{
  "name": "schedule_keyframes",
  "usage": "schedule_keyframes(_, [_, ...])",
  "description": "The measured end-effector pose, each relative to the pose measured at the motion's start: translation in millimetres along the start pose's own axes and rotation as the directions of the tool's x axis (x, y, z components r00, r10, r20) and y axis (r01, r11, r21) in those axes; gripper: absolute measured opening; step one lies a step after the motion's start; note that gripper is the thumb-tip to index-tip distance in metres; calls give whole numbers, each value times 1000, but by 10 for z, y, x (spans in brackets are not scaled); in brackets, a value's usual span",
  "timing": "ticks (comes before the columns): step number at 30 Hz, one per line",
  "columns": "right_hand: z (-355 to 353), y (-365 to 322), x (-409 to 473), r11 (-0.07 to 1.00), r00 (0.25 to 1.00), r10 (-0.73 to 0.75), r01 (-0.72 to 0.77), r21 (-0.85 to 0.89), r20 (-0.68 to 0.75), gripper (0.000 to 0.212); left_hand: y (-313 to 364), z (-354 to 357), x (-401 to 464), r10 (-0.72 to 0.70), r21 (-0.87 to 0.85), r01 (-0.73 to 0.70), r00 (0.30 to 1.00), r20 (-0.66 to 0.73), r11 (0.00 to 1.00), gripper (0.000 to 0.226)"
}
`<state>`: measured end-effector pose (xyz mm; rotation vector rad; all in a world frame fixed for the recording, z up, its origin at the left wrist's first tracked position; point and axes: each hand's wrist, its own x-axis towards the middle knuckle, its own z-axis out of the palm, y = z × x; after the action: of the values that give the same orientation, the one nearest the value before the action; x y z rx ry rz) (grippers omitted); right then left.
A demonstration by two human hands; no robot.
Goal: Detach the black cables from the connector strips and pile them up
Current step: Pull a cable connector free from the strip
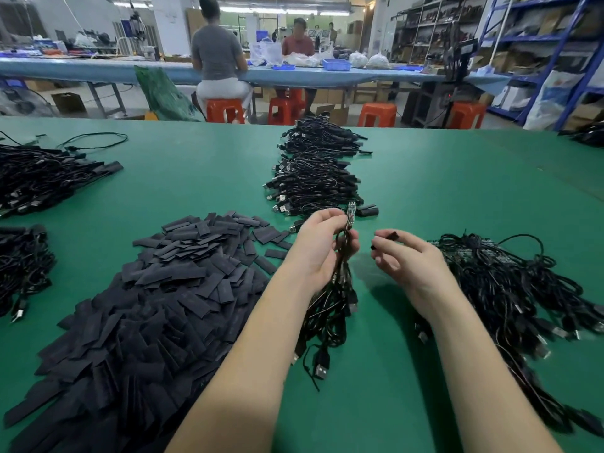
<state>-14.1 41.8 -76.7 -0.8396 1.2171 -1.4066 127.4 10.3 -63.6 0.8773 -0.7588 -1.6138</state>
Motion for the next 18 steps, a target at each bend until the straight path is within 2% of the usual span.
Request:
schedule_keyframes(4, [79,66,11,990,998,45,-49,129,38,19,184,13,-17,130,165,-133,991,29,977,13])
schedule_keyframes(6, [98,84,2,977,995,57,-73,199,84,23,260,-23,-15,228,367,-231,972,52,901,11])
schedule_keyframes(8, [108,73,-24,961,989,65,-99,260,137,31,289,-75,-20,267,539,-276,959,95,796,9])
schedule_keyframes(11, [83,38,-44,929,984,55,-113,354,171,38,262,-154,-35,167,639,-209,978,127,740,6])
schedule_keyframes(14, [31,22,-49,924,985,22,-85,373,170,29,217,-211,-34,90,631,-150,988,127,761,6])
schedule_keyframes(18, [13,15,-39,931,991,-59,12,364,116,32,232,-255,-34,58,604,-145,985,160,784,3])
